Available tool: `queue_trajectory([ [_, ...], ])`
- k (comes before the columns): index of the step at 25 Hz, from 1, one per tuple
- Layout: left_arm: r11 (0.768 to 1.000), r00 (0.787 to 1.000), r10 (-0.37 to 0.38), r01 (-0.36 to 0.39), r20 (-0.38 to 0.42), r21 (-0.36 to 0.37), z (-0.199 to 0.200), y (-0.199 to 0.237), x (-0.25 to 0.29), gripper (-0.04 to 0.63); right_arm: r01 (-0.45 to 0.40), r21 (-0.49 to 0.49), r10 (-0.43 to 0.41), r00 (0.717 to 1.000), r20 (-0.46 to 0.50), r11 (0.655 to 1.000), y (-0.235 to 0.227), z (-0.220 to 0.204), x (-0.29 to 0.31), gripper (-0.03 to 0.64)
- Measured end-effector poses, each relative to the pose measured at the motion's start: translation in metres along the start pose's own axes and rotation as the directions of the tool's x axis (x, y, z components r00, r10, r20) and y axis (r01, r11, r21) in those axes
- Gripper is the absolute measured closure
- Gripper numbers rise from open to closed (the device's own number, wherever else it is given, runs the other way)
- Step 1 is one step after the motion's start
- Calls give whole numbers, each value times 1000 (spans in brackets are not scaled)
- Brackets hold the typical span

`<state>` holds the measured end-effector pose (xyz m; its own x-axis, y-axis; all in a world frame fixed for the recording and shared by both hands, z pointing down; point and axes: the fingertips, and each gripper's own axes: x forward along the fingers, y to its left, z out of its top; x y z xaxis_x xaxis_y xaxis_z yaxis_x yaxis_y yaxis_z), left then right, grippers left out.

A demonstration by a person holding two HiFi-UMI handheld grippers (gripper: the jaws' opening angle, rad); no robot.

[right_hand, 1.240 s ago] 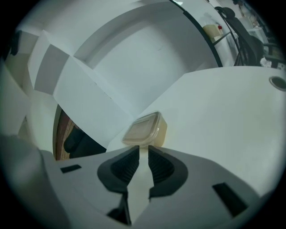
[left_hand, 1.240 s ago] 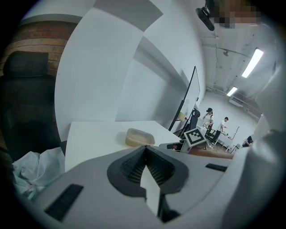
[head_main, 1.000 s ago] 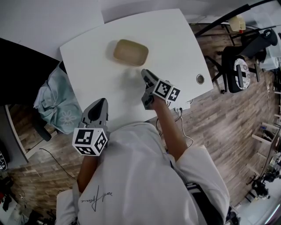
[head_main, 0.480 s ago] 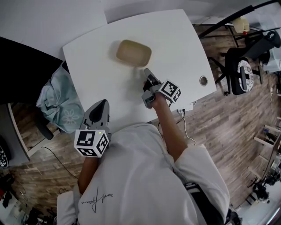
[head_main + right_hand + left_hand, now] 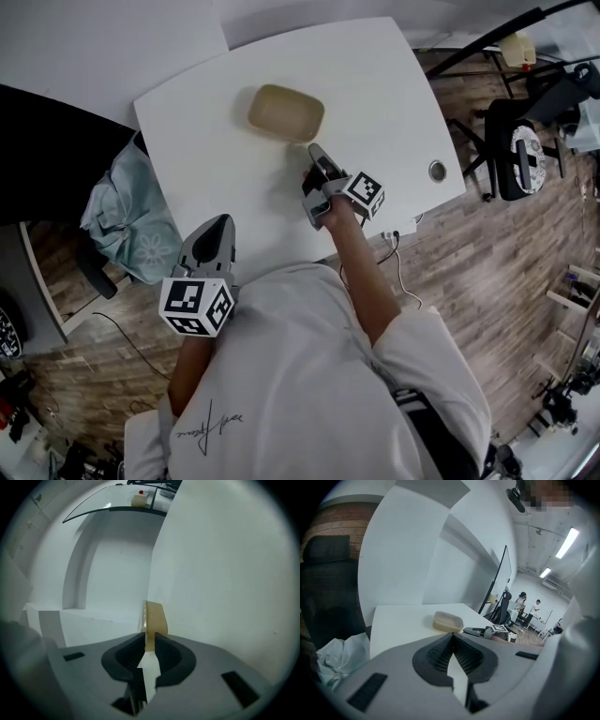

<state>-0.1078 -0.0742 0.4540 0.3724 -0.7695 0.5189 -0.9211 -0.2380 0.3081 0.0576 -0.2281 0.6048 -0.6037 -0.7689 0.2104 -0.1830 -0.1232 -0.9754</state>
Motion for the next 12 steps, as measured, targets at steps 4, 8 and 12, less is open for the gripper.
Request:
queue_trajectory([
  [4, 1000, 1000, 1, -1, -8, 3, -2, 2, 6, 588, -13, 20, 13, 1000, 6, 1000, -1, 1, 2, 566],
  [8, 1000, 1000, -12, 13, -13, 20, -1, 0, 14, 588, -29, 76, 29, 1000, 4, 997, -1, 0, 3, 583],
  [12, 999, 1000, -24, 24, -16, 24, 2, -3, 17, 588, -51, 83, 51, 999, 8, 995, 2, -1, 3, 595],
])
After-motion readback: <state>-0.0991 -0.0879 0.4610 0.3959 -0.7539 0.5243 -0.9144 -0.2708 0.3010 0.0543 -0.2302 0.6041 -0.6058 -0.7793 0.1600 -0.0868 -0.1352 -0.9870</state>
